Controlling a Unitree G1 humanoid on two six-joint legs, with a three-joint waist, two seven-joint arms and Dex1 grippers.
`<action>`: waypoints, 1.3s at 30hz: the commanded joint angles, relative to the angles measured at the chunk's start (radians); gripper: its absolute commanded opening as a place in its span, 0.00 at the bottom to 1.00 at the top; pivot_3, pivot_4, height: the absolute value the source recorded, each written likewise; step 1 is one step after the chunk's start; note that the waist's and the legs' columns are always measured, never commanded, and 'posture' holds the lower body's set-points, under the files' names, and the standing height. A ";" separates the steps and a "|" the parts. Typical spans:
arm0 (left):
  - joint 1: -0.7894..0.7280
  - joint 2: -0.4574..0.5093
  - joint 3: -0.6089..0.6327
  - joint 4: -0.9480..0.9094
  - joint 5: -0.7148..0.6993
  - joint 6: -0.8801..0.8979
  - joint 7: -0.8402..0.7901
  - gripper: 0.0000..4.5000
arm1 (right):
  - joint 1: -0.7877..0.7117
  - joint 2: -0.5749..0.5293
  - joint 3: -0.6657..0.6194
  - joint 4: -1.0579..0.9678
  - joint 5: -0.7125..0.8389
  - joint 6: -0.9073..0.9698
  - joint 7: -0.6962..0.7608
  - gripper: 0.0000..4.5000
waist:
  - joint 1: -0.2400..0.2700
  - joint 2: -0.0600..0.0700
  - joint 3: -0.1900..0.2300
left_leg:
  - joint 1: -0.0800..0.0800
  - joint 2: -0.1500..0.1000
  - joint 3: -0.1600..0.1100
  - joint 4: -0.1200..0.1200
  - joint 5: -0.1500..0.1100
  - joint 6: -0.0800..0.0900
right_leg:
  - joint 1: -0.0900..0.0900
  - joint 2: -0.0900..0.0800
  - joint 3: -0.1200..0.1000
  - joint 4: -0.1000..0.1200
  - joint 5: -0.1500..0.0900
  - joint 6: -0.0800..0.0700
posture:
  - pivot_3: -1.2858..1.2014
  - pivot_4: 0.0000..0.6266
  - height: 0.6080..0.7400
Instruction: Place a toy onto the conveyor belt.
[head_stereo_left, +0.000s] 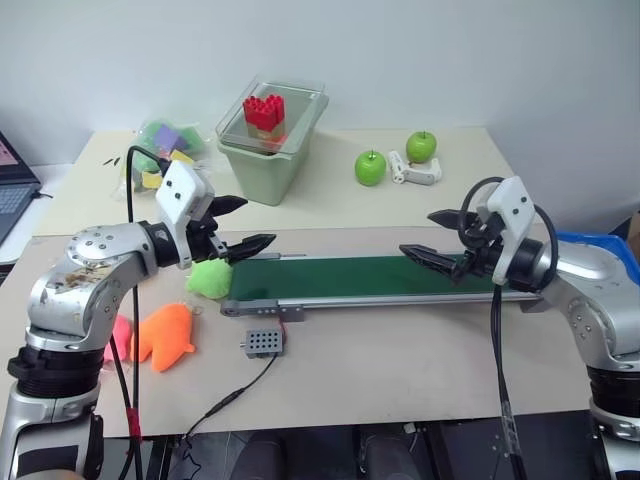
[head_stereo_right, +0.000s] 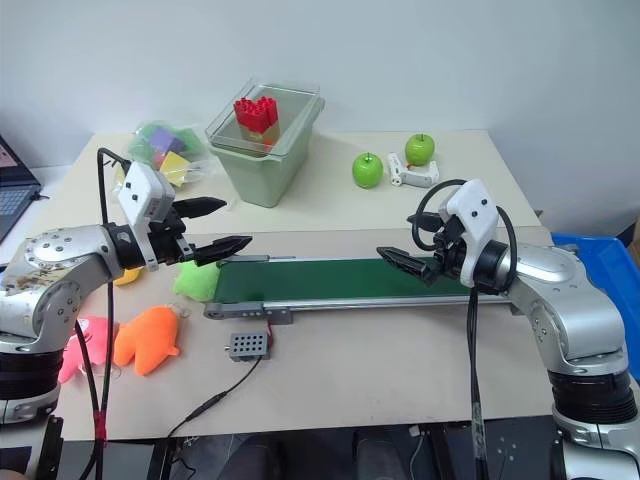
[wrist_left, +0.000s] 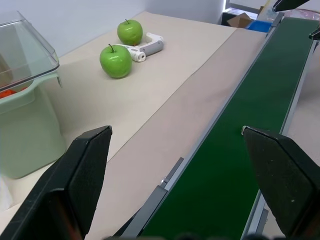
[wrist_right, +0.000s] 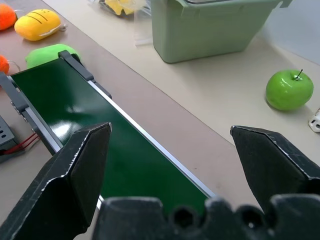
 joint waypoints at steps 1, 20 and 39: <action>-0.003 0.013 0.020 -0.011 0.006 -0.030 -0.015 0.99 | -0.021 -0.003 -0.026 -0.010 -0.002 -0.032 0.006 1.00 | 0.000 0.000 0.000 | 0.000 0.000 0.000 0.000 0.000 0.000 | 0.000 0.000 0.000 0.000 0.000 0.000 | 0.52 0.24 1.00; 0.107 0.090 0.384 0.175 -0.010 0.047 0.128 0.99 | -0.150 -0.029 0.028 0.141 -0.051 -0.088 0.140 1.00 | -0.004 0.000 0.000 | 0.000 0.000 0.000 0.000 0.000 0.000 | 0.000 0.000 0.000 0.000 0.000 0.000 | 0.52 0.24 1.00; 0.230 0.153 0.607 0.610 0.259 -0.138 0.558 0.99 | -0.324 -0.009 0.088 0.308 -0.097 -0.142 0.268 1.00 | -0.003 0.000 0.000 | 0.001 0.000 0.000 -0.002 0.001 -0.002 | -0.001 -0.001 -0.002 0.001 0.000 0.000 | 0.52 0.24 1.00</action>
